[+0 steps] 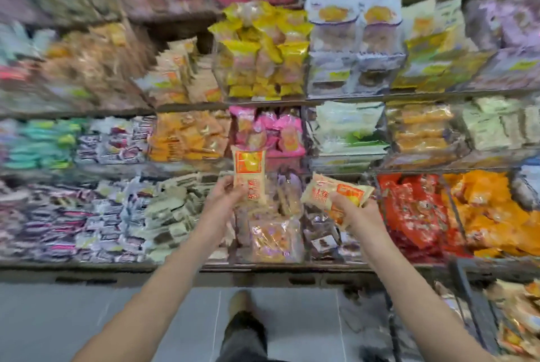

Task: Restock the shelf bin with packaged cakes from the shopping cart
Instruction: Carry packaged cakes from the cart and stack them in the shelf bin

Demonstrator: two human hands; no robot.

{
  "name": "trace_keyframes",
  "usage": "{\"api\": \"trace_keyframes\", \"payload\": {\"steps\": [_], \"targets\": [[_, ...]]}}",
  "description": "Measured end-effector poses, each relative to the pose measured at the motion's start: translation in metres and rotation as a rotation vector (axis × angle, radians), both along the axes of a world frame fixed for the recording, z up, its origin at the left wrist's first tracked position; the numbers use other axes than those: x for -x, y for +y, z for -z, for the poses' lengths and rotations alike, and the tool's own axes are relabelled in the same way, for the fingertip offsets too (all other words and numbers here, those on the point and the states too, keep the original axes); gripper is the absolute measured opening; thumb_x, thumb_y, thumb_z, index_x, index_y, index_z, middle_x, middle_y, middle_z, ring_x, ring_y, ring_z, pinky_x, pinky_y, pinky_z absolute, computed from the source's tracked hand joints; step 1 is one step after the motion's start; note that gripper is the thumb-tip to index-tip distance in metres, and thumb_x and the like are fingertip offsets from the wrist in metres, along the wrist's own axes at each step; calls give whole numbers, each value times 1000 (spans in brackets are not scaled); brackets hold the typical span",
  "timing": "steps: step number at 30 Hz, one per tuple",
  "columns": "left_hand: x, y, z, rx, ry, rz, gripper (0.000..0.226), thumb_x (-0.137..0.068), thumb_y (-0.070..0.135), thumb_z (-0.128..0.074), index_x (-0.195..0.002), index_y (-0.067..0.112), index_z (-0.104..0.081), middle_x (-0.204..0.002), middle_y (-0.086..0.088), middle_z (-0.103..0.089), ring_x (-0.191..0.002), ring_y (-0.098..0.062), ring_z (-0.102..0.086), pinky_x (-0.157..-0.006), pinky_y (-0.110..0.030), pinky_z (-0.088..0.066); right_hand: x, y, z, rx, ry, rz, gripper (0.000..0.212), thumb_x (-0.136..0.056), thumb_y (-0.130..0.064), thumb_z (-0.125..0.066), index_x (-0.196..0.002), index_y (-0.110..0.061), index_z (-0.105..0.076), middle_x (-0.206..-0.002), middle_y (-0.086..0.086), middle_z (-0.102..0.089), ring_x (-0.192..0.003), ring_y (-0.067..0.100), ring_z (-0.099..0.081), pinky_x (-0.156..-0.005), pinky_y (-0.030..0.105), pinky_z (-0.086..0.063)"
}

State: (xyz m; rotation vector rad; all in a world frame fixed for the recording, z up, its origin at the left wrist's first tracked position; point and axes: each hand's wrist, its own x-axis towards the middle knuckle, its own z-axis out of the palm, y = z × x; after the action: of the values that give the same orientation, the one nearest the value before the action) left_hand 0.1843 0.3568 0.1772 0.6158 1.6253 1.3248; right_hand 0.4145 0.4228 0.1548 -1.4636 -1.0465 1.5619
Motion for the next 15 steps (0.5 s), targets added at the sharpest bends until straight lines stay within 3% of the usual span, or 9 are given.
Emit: {"api": "trace_keyframes", "payload": {"steps": [2, 4, 6, 8, 10, 12, 15], "targets": [[50, 6, -4, -24, 23, -83, 17, -91, 7, -55, -102, 20, -57, -100, -1, -67, -91, -17, -63, -82, -33, -48, 49, 10, -6, -11, -17, -57, 12, -82, -30, -70, -85, -25, -60, -84, -9, -68, -77, 9, -66, -71, 29, -50], [99, 13, -8, -66, 35, -159, 18, -91, 4, -55, -97, 22, -56, -97, -1, -66, -90, -18, -63, -78, -32, -48, 95, 22, -17, -50, -15, -106, 11, -82, -31, -70, -82, -25, -62, -78, -13, -68, -66, -1, -65, -59, 19, -46], [145, 26, -14, -100, 64, -219, 17, -92, 3, -53, -98, 18, -54, -99, -4, -63, -94, -22, -59, -85, -36, -45, 140, 38, -31, -94, 7, -138, 10, -83, -30, -70, -83, -22, -63, -74, -14, -69, -57, -6, -64, -50, 12, -44], [186, 43, -21, -129, 154, -264, 15, -93, 3, -52, -103, 14, -52, -101, -5, -62, -92, -19, -58, -87, -37, -45, 182, 55, -47, -139, 4, -144, 12, -82, -33, -70, -82, -24, -61, -72, -14, -68, -59, -1, -64, -52, 14, -44], [225, 63, -31, -165, 283, -296, 16, -94, 3, -51, -106, 14, -50, -102, -4, -61, -90, -15, -58, -82, -32, -46, 222, 72, -62, -197, -16, -133, 15, -81, -36, -70, -78, -27, -58, -63, -16, -67, -60, -2, -63, -57, 19, -44], [261, 84, -47, -217, 425, -269, 15, -96, 8, -50, -108, 17, -49, -102, 2, -62, -92, -11, -59, -80, -27, -48, 255, 86, -75, -270, -12, -137, 14, -82, -37, -69, -78, -28, -59, -59, -21, -66, -57, -9, -60, -53, 14, -44], [310, 124, -77, -310, 614, -187, 15, -96, 14, -48, -107, 24, -47, -97, 12, -60, -88, 4, -57, -68, -12, -45, 294, 102, -88, -290, 6, -145, 13, -81, -41, -68, -79, -33, -58, -70, -24, -64, -64, -10, -58, -56, 18, -36]]}}
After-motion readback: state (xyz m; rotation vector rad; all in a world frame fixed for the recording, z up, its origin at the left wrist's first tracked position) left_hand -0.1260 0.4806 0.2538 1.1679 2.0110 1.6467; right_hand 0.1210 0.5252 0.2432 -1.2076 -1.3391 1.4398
